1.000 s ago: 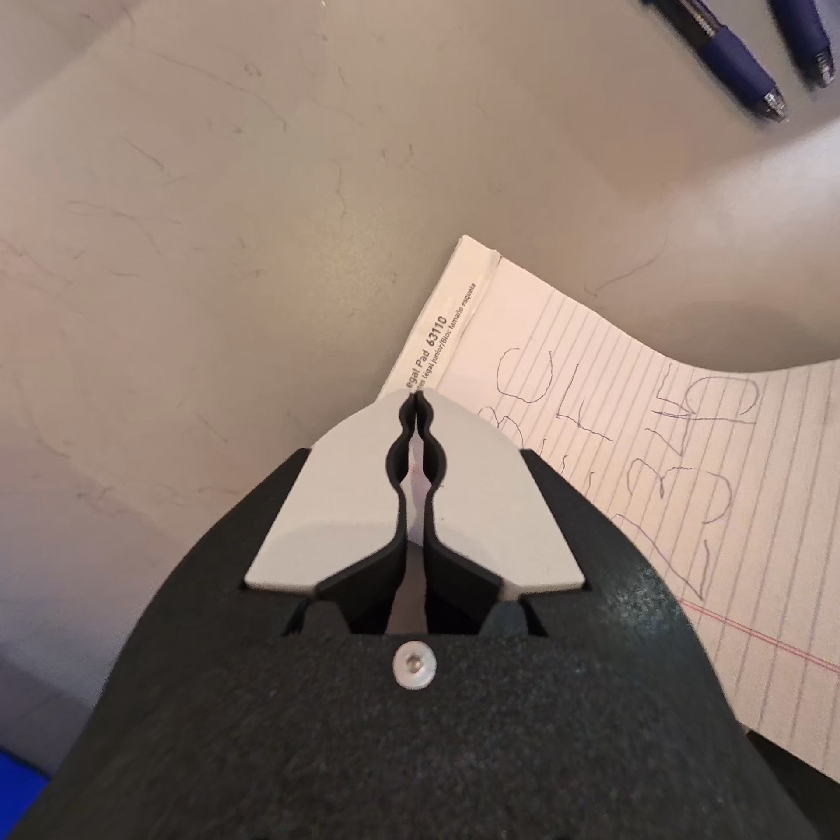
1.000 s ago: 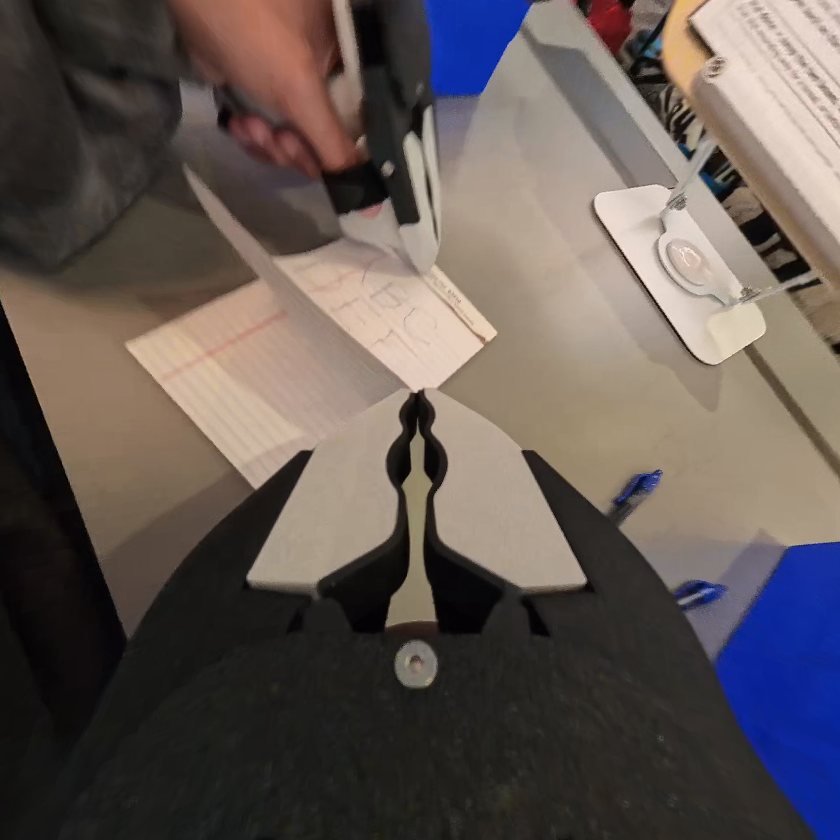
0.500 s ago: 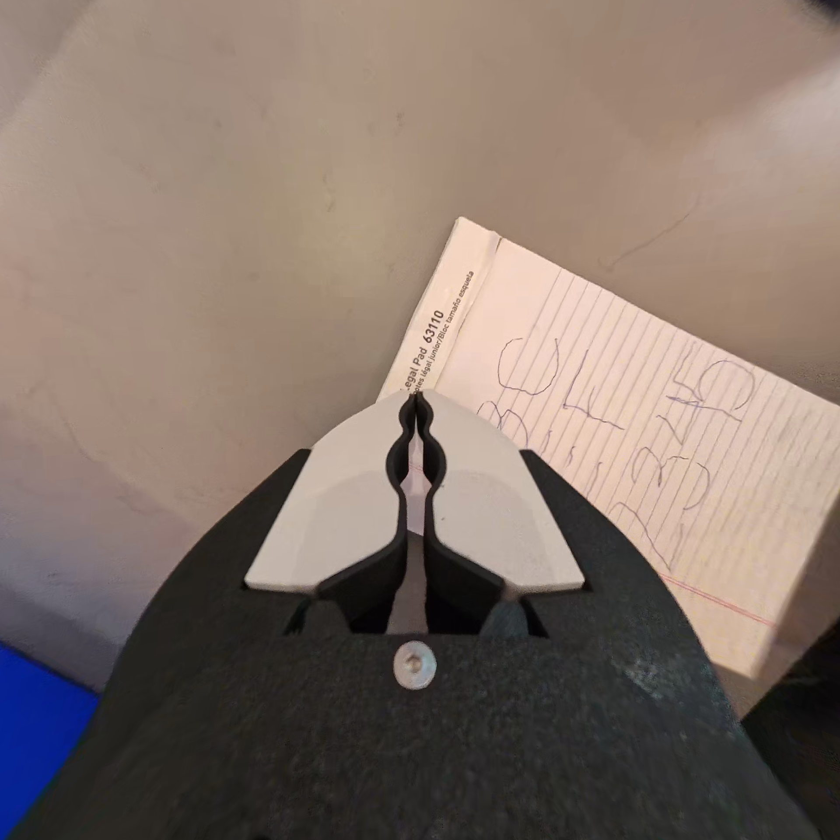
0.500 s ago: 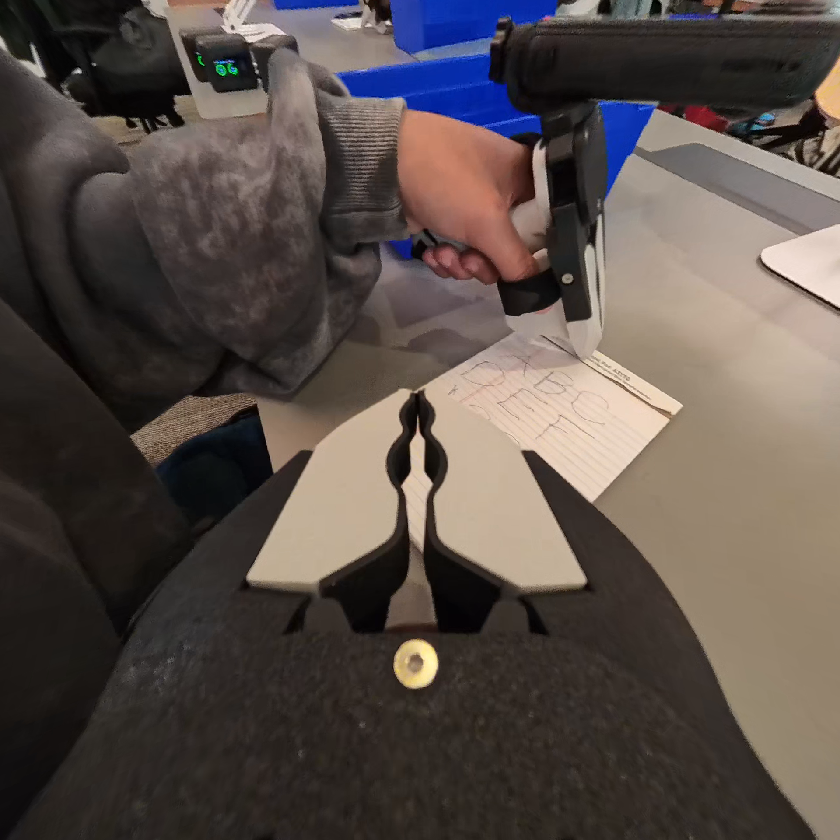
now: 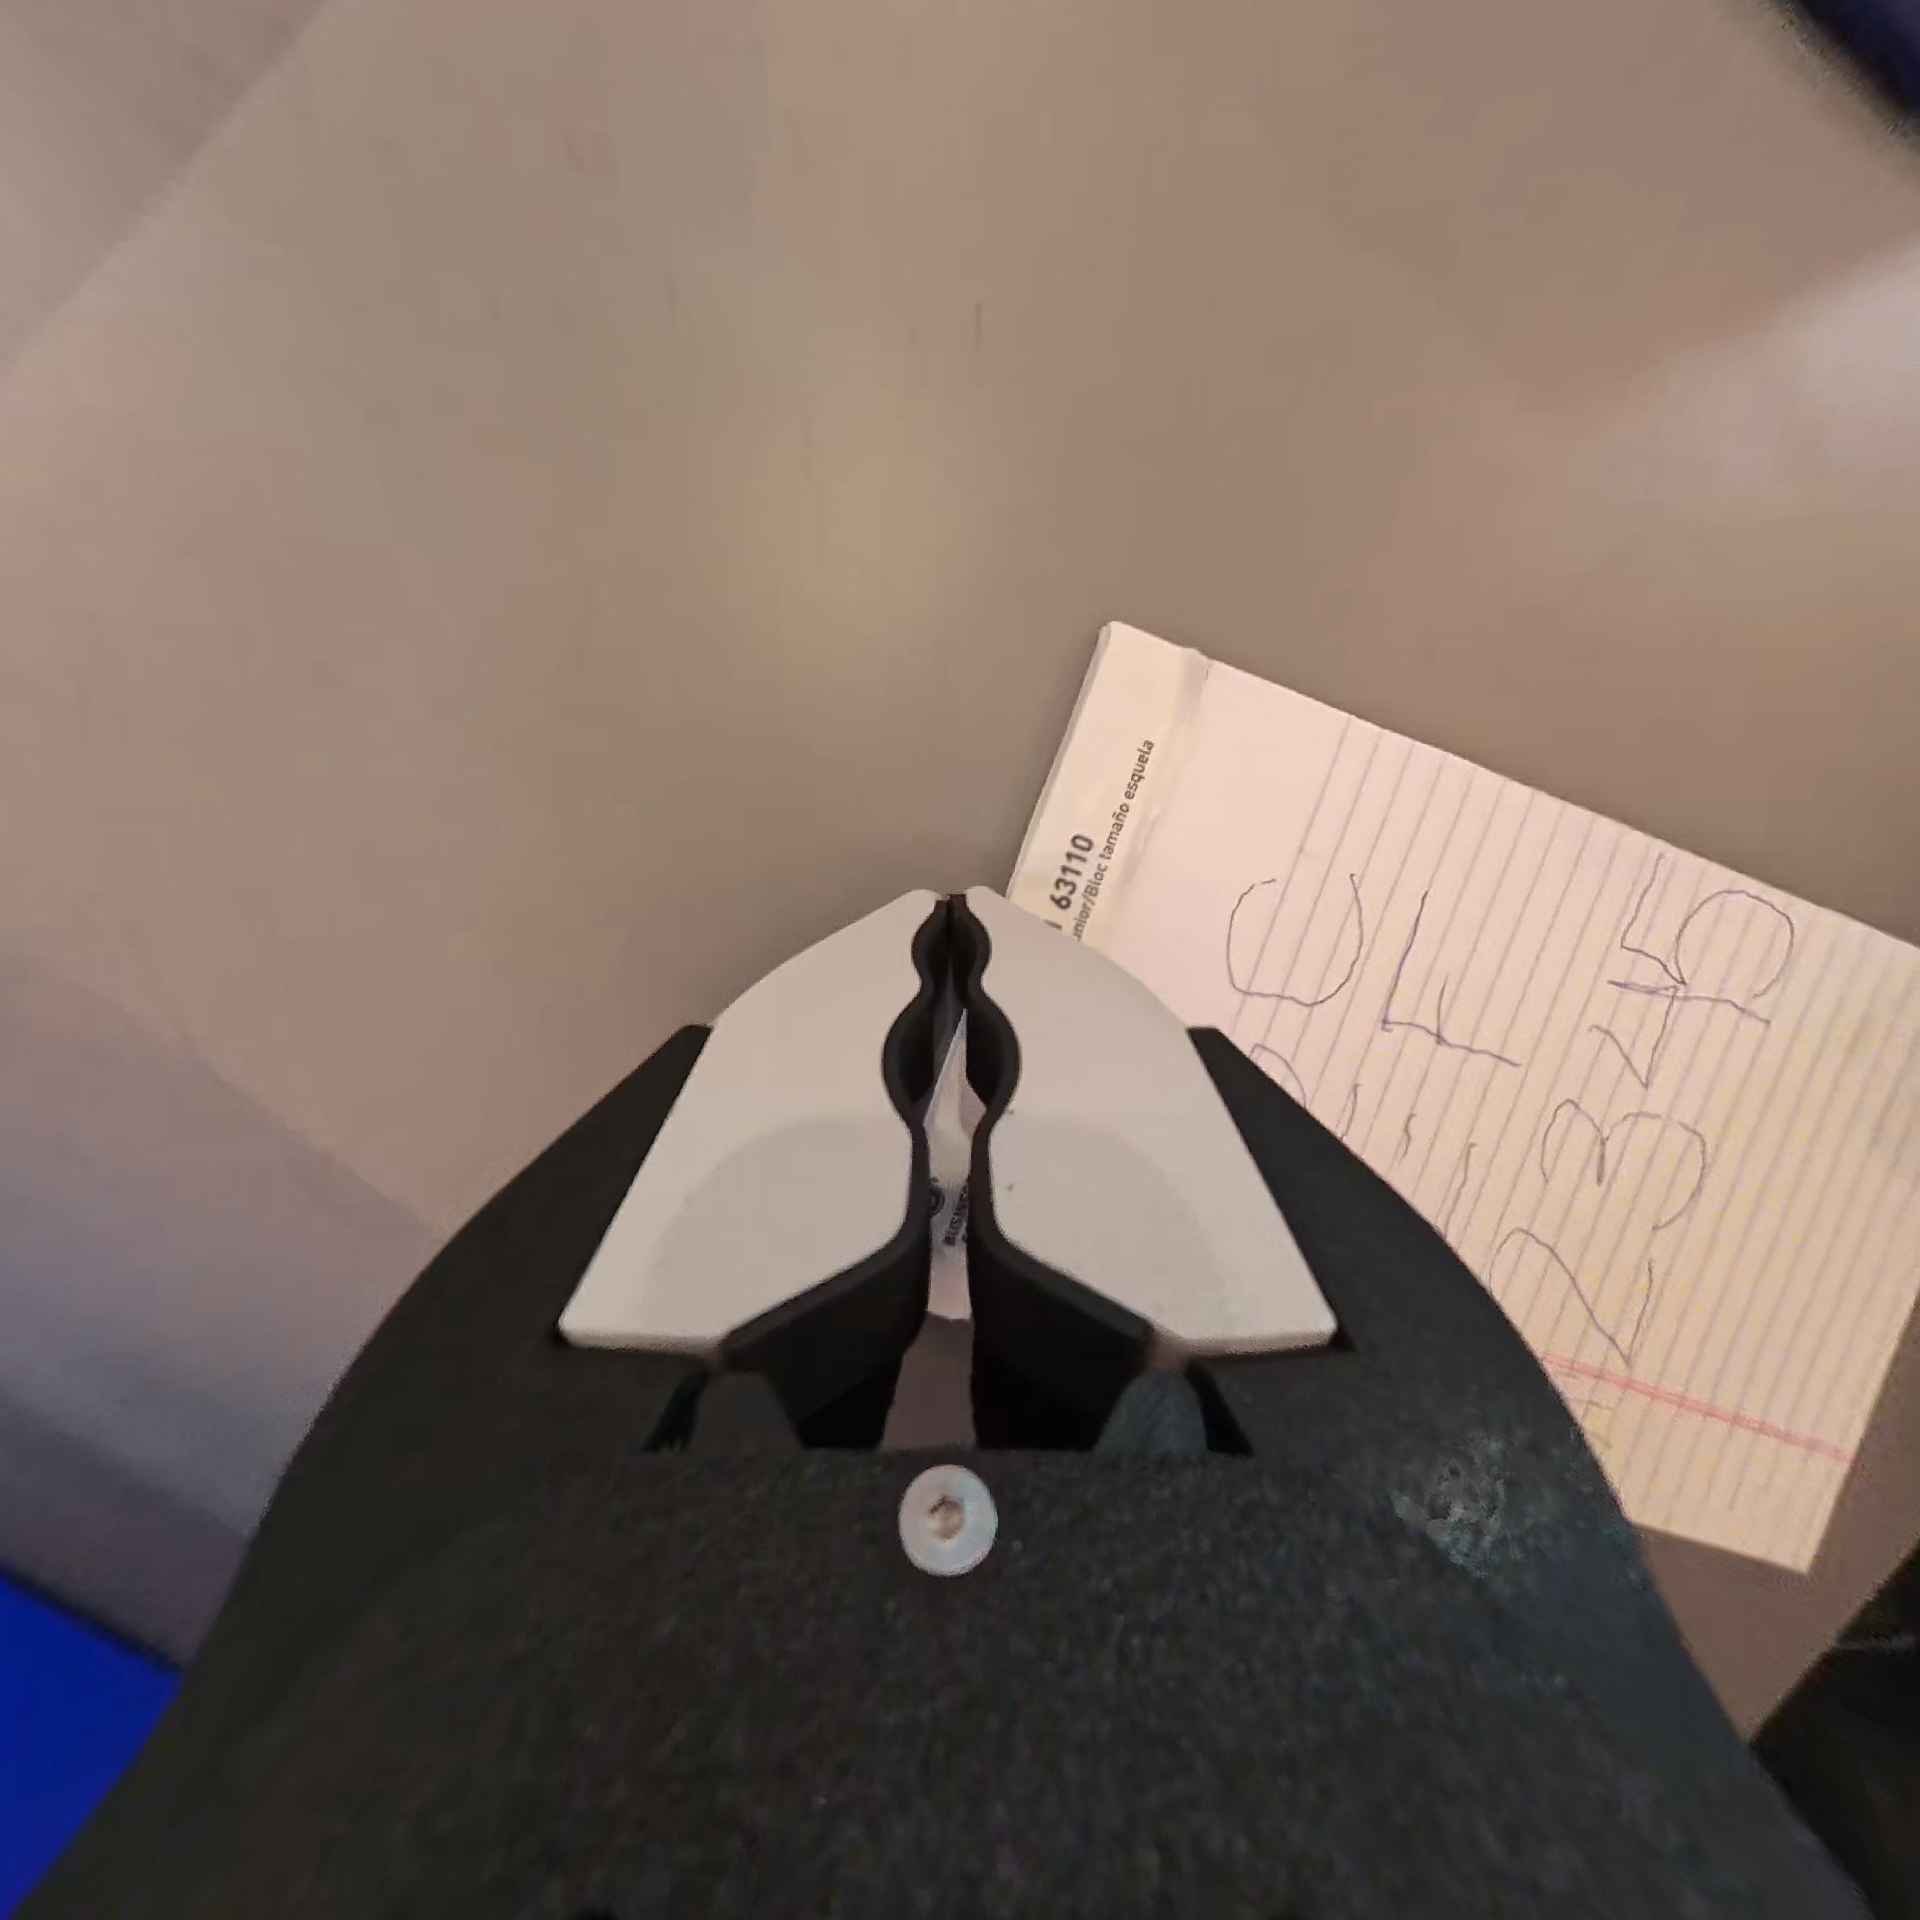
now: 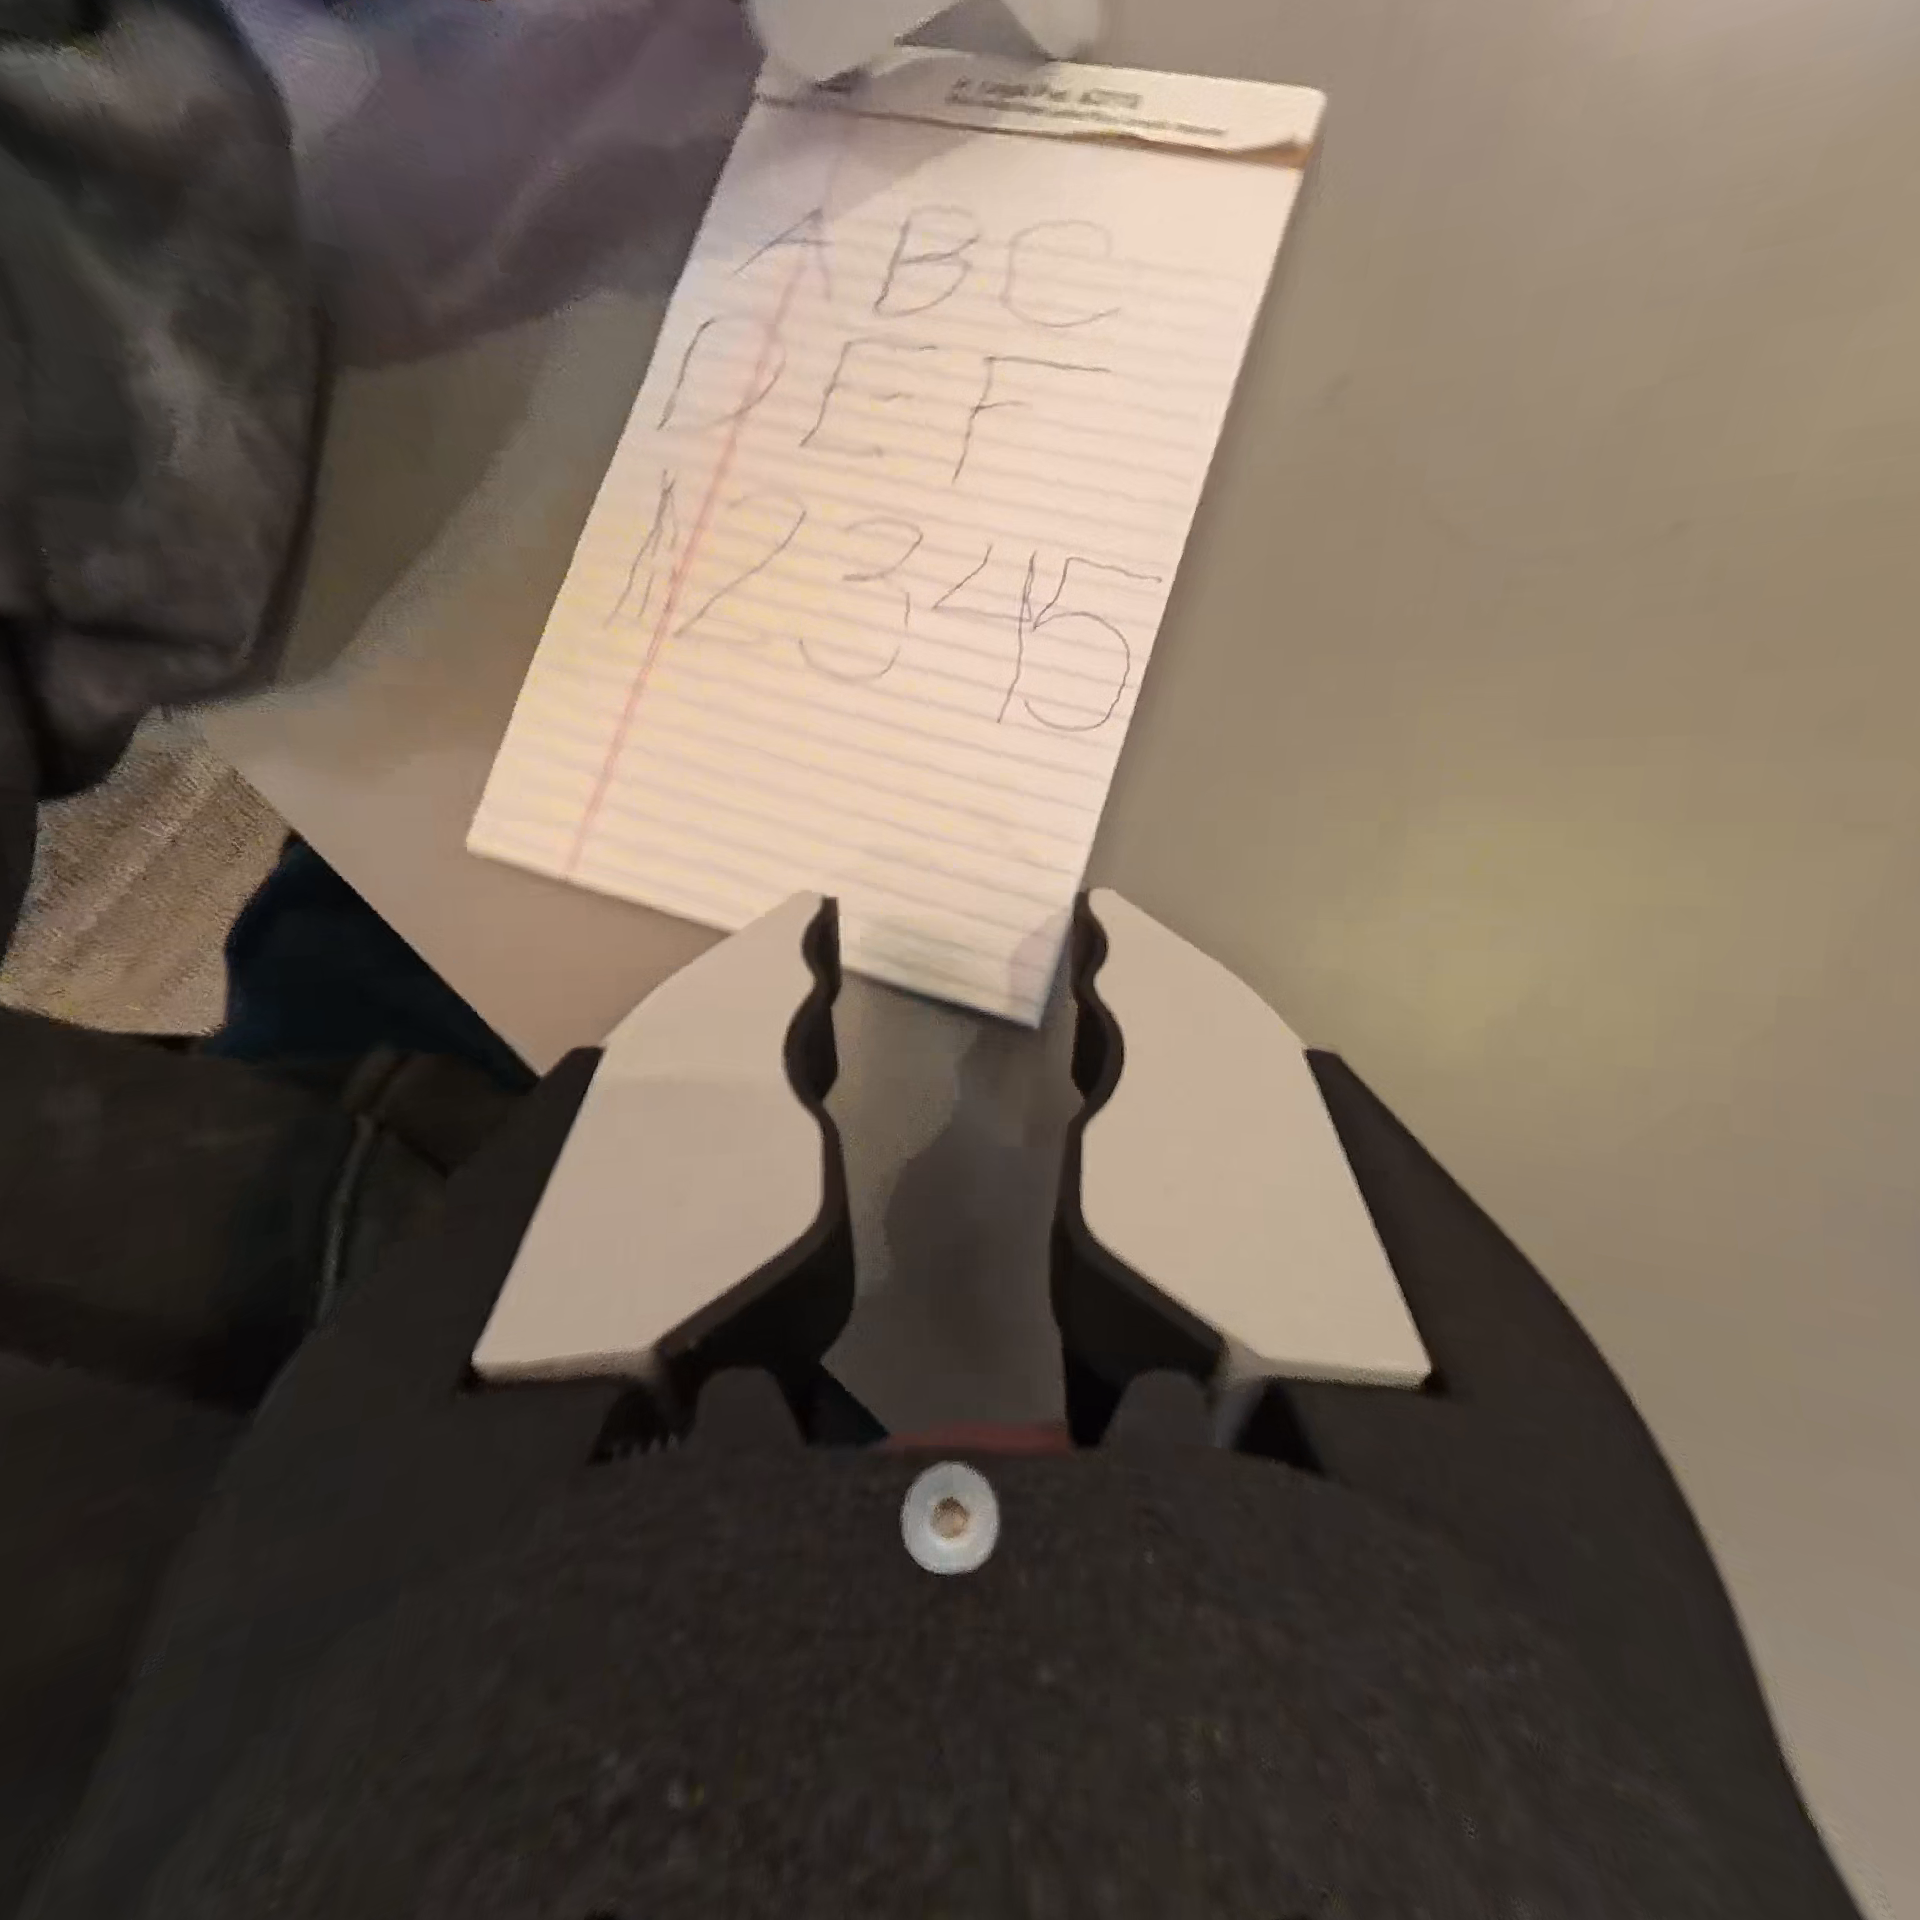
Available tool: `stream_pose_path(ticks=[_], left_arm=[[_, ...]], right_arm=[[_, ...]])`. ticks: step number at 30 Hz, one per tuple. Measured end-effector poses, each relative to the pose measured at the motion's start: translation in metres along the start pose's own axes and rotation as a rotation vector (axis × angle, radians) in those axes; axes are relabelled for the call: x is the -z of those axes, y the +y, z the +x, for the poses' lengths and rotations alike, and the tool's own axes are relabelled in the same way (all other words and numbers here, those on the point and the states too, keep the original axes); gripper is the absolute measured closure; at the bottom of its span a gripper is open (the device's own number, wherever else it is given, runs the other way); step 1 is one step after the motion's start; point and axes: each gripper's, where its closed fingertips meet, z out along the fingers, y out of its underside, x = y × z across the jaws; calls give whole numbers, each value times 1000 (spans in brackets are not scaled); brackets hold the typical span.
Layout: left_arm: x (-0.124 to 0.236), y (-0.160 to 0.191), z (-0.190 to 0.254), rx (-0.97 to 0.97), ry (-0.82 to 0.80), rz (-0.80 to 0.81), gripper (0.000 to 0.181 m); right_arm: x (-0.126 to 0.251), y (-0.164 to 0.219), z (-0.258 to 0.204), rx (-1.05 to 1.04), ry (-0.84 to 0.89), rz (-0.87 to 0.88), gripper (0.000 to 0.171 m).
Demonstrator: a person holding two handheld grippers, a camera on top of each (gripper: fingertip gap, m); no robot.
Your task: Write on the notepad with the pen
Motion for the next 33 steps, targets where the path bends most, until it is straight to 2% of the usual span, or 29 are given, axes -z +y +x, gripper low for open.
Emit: stream_pose_path(ticks=[6, 13, 18, 23, 26, 33], left_arm=[[19, 35, 13, 68, -15, 21, 181], [38, 70, 41, 94, -10, 34, 181], [53, 48, 58, -33, 51, 167, 181], [35, 61, 62, -147, 104, 51, 181], [35, 61, 62, -142, 112, 75, 181], [35, 61, 62, -93, 108, 103, 181]], right_arm=[[3, 7, 18, -23, 147, -19, 129], [15, 20, 36, -42, 215, 4, 133], [24, 20, 40, -4, 181, 32, 136], [23, 15, 43, -28, 141, 64, 134], [18, 15, 37, -37, 70, 68, 132], [13, 22, 42, -62, 84, 13, 136]])
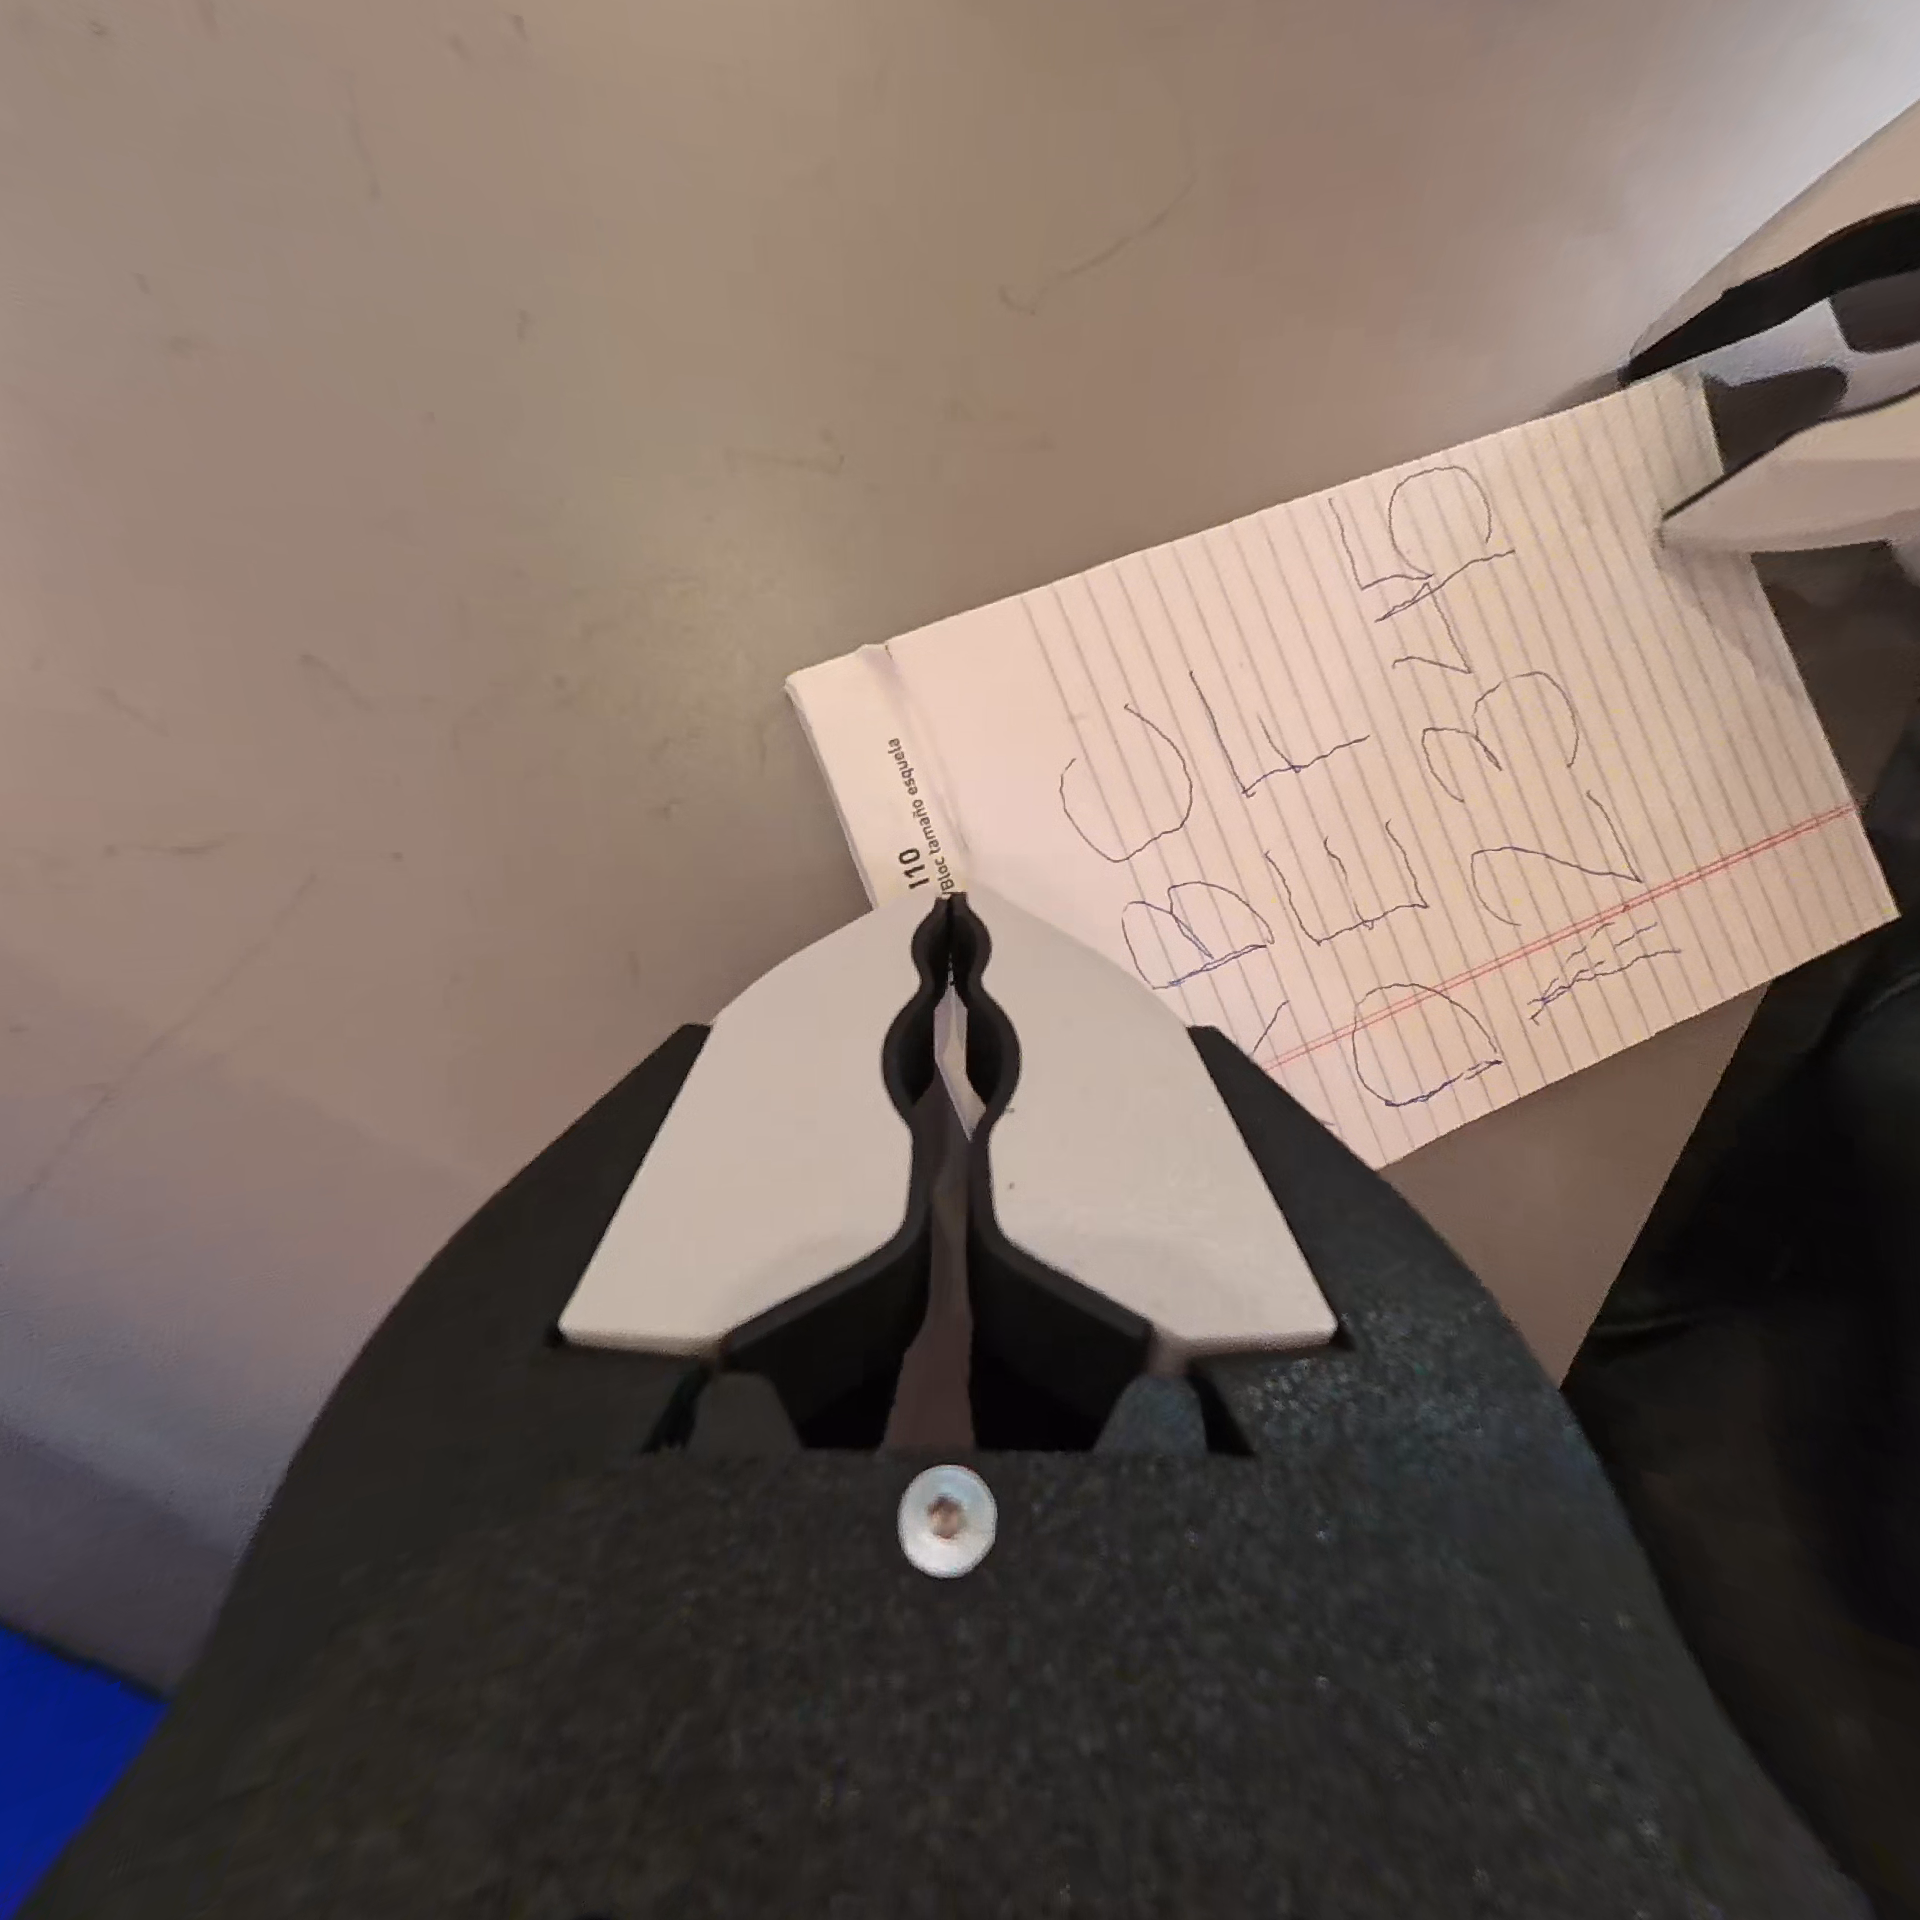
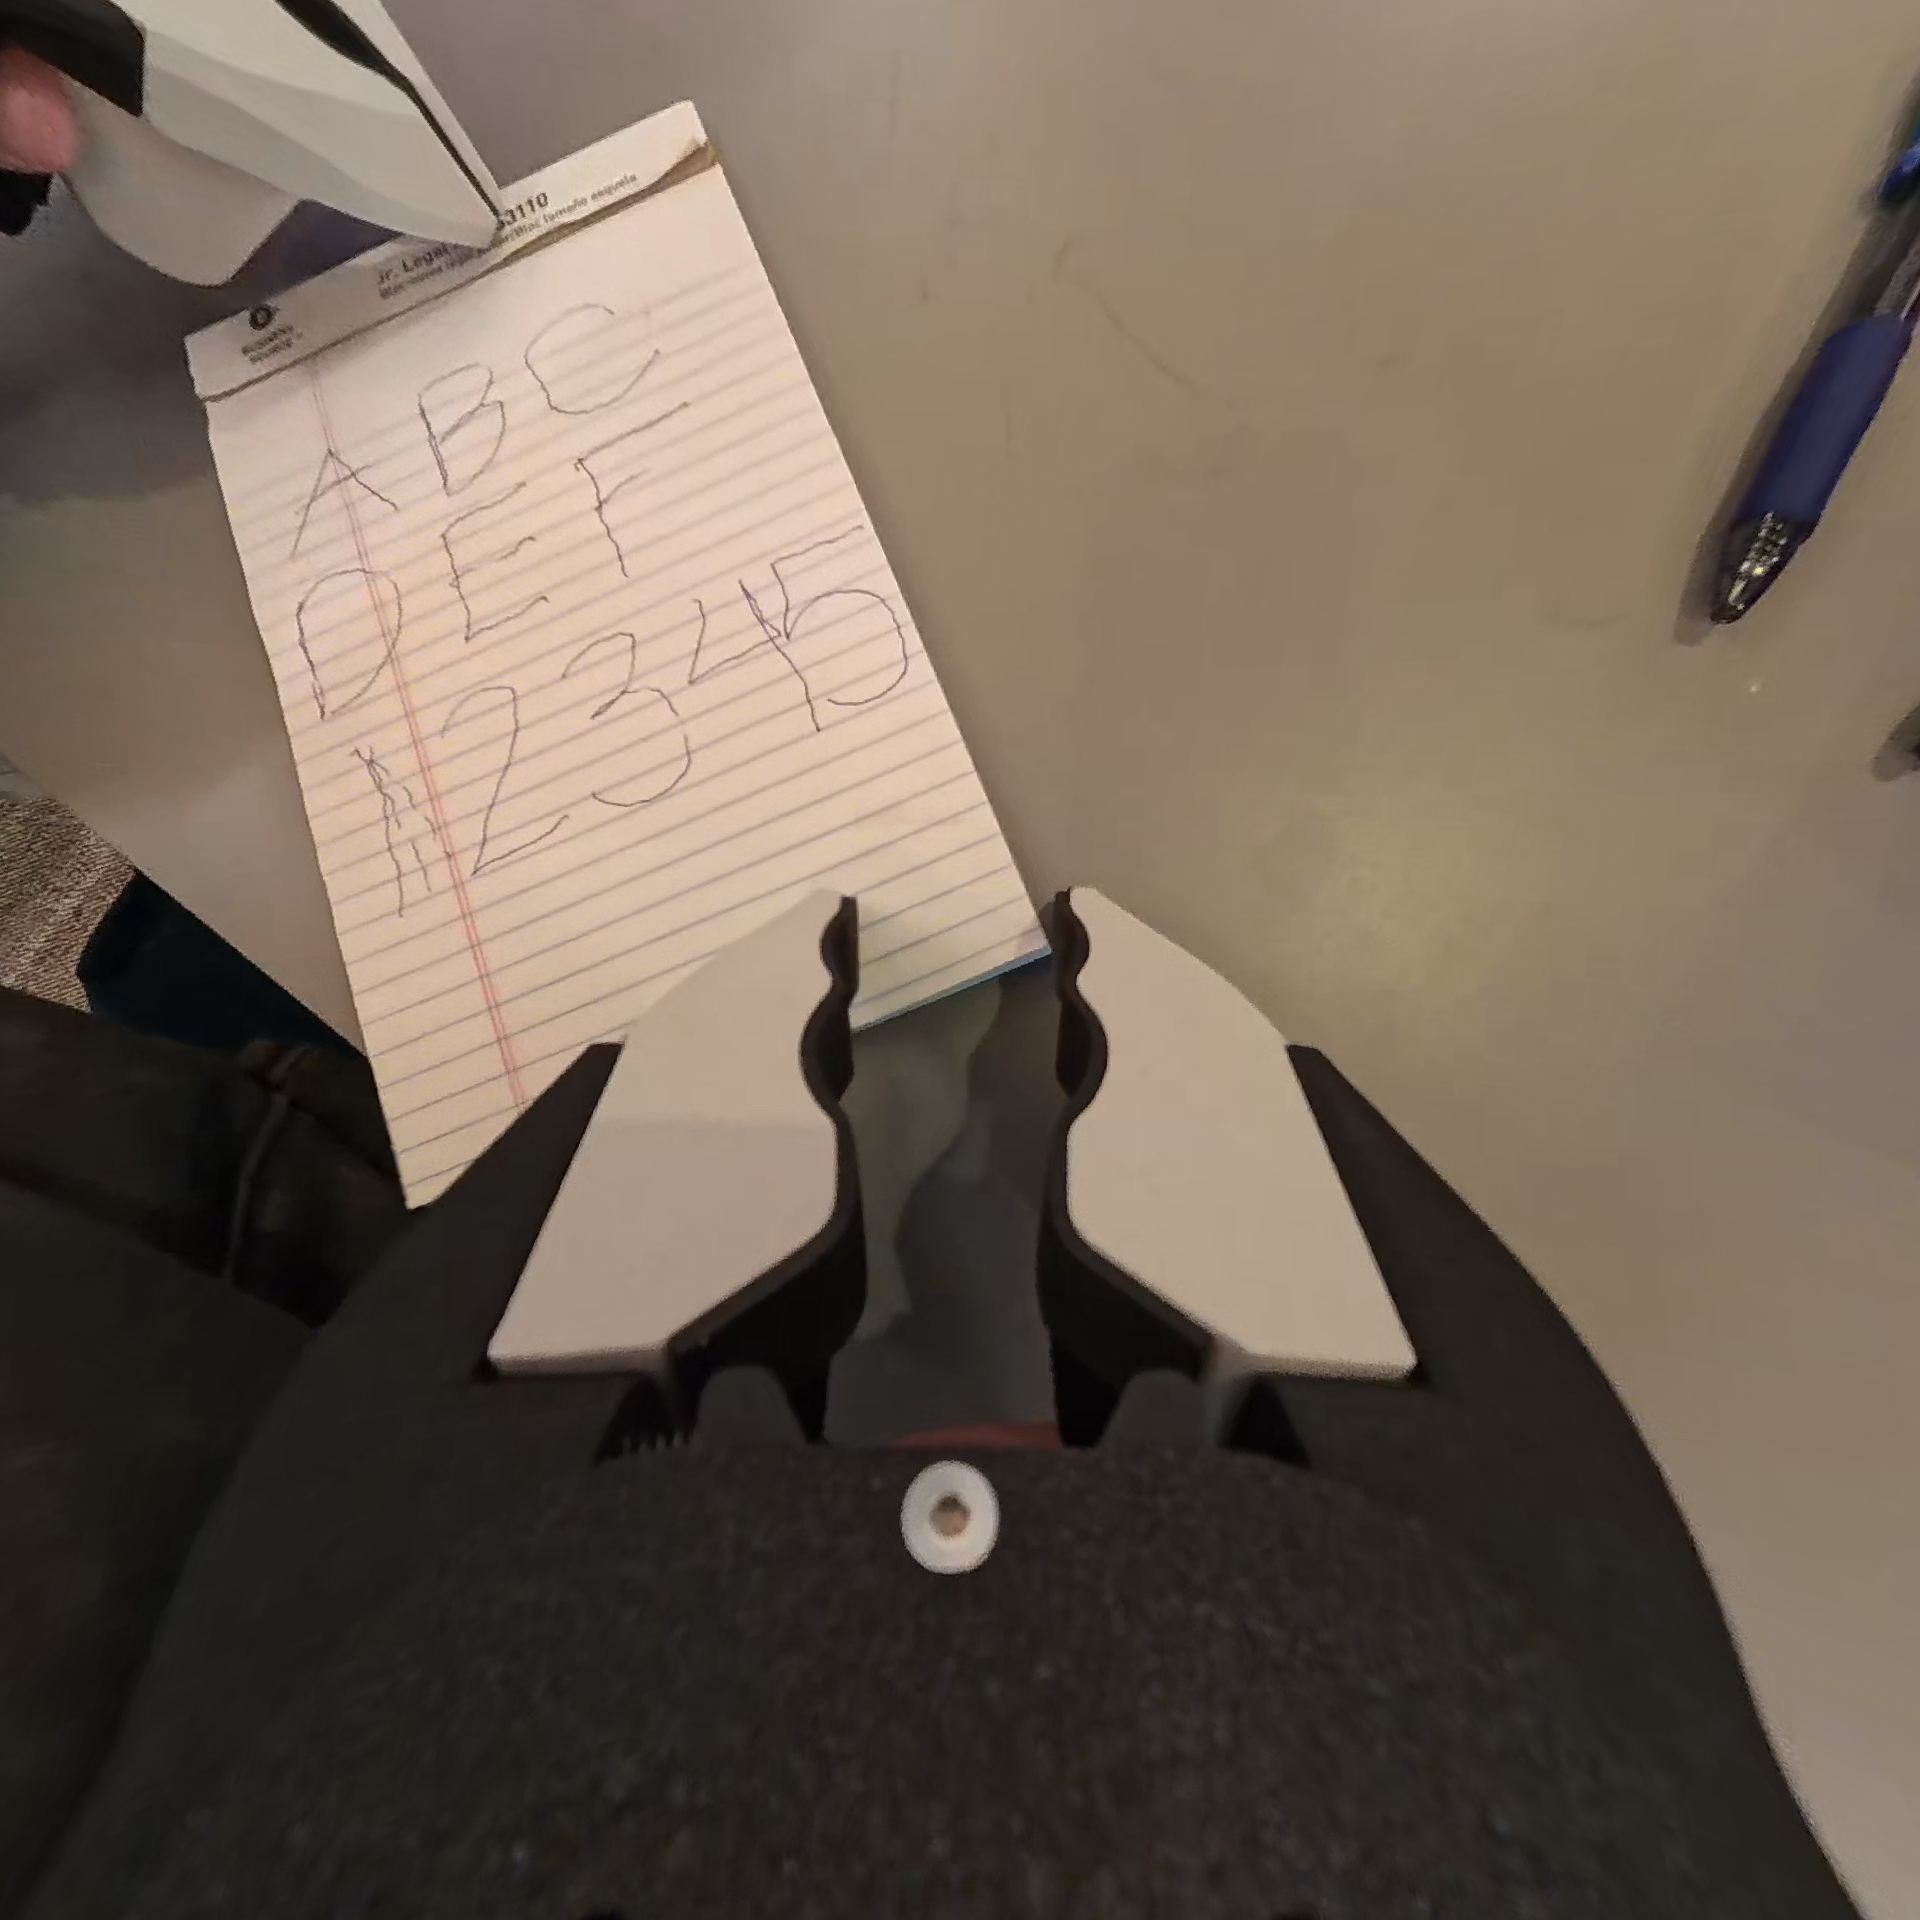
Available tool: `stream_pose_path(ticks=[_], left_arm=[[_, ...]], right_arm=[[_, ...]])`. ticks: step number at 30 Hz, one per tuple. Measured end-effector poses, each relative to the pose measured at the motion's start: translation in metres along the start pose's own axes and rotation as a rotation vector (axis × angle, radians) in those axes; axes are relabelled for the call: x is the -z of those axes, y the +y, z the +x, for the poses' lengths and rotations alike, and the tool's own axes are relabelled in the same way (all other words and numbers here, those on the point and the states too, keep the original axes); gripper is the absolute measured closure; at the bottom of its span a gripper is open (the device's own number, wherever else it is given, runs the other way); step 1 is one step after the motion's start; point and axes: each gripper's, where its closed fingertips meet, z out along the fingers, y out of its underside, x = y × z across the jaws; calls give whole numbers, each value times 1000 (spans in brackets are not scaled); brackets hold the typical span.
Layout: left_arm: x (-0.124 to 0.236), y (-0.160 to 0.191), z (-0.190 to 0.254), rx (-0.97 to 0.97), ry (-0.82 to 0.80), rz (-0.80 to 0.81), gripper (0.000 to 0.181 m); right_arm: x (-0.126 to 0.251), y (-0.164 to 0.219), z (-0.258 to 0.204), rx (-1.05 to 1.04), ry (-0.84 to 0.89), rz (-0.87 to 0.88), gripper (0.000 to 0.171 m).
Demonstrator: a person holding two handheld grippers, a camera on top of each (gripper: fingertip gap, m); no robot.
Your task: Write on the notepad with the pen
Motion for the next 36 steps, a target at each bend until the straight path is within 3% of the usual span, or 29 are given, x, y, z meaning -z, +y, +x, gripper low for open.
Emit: stream_pose_path(ticks=[26, 36], left_arm=[[0, -1, 0, 9, -11, 18, 181], [0, 0, 1, 14, -11, 16, 181]], right_arm=[[6, -1, -4, -38, -17, 39, 131], [10, 1, -7, -28, -32, 43, 140]])
